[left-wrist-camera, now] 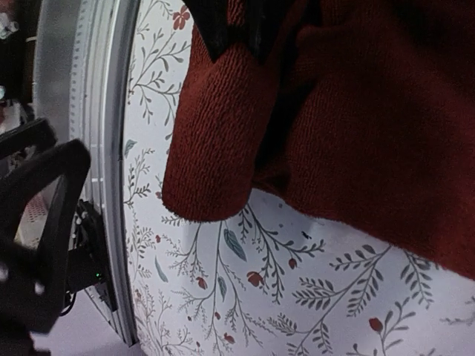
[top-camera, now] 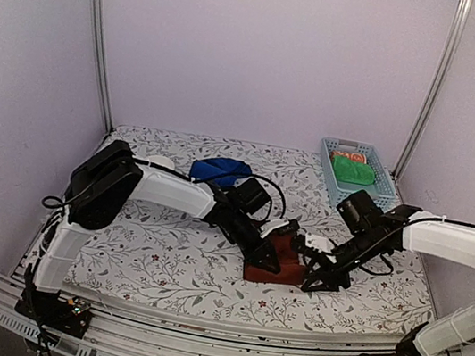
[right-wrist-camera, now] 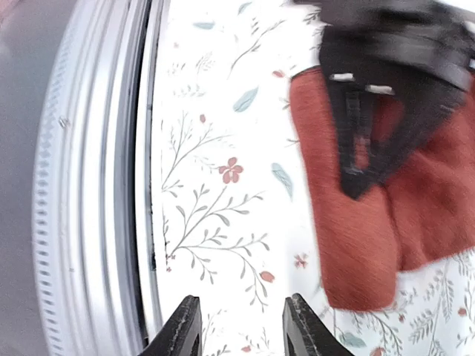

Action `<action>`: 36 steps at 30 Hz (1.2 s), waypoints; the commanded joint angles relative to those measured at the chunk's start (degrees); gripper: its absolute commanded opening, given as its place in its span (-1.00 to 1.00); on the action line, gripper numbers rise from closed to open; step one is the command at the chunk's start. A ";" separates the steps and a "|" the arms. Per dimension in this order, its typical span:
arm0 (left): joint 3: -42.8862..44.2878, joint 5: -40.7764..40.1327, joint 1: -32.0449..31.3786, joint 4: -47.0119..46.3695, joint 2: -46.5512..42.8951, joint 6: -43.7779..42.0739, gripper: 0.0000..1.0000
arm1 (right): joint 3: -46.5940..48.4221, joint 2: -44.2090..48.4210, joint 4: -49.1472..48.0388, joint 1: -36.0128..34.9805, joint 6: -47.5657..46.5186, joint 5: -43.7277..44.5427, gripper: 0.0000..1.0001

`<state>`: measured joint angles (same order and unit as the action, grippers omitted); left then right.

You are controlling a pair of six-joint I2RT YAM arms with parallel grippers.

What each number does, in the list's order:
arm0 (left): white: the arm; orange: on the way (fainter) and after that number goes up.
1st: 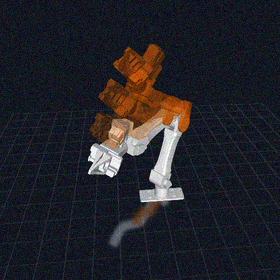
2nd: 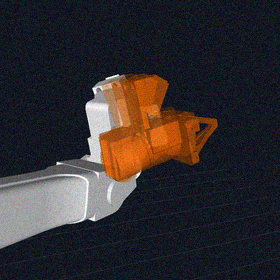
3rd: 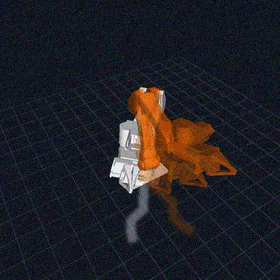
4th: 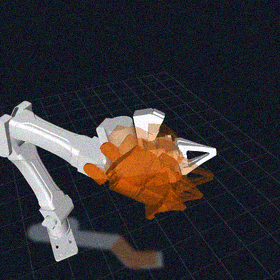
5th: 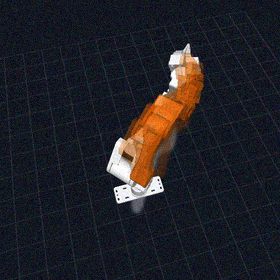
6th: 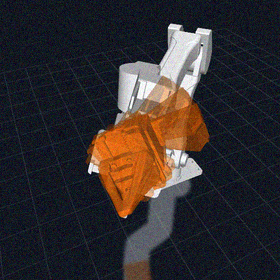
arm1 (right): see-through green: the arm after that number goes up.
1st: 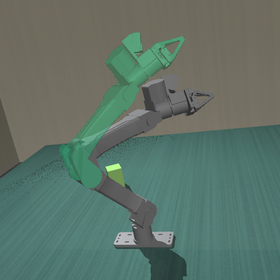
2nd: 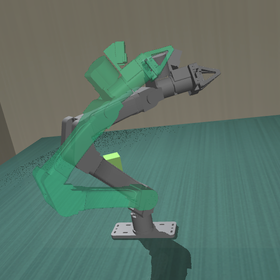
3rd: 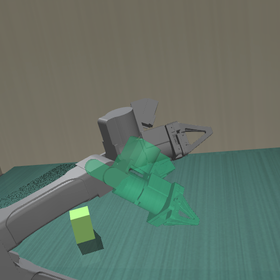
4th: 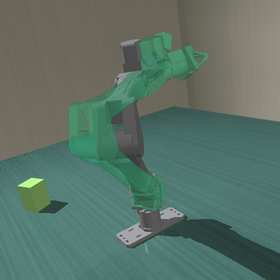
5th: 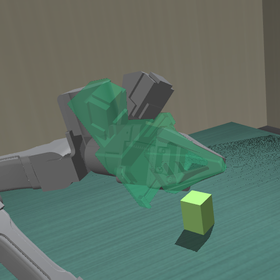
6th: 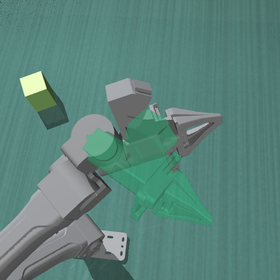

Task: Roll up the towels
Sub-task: Roll the towel at the center of the board.

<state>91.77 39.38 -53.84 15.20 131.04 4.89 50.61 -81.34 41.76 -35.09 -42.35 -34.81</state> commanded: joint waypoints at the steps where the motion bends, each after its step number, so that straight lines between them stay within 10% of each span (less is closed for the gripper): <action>1: 2.04 11.91 2.07 5.54 5.83 12.79 -1.00 | -3.93 1.03 -14.09 -9.14 -0.03 15.55 -0.21; 18: 6.47 16.39 5.85 4.89 11.89 19.00 -1.00 | -8.44 -14.68 -38.62 -17.35 -4.95 44.05 -0.12; 23: 8.54 18.72 7.20 6.20 12.66 18.43 -0.73 | -10.51 -17.36 -41.12 -17.36 -7.22 45.71 -0.64; 28: 7.35 15.92 8.96 6.88 8.59 16.48 -0.15 | -6.70 -15.40 -32.19 -17.34 -5.49 39.49 -0.94; 36: -11.14 -6.14 11.04 -1.16 -15.13 9.67 0.06 | 7.30 -15.44 -0.72 -17.14 3.73 16.03 -0.95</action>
<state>88.84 47.99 -44.64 17.87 128.53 19.03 52.29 -95.04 19.38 -52.05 -44.56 -4.25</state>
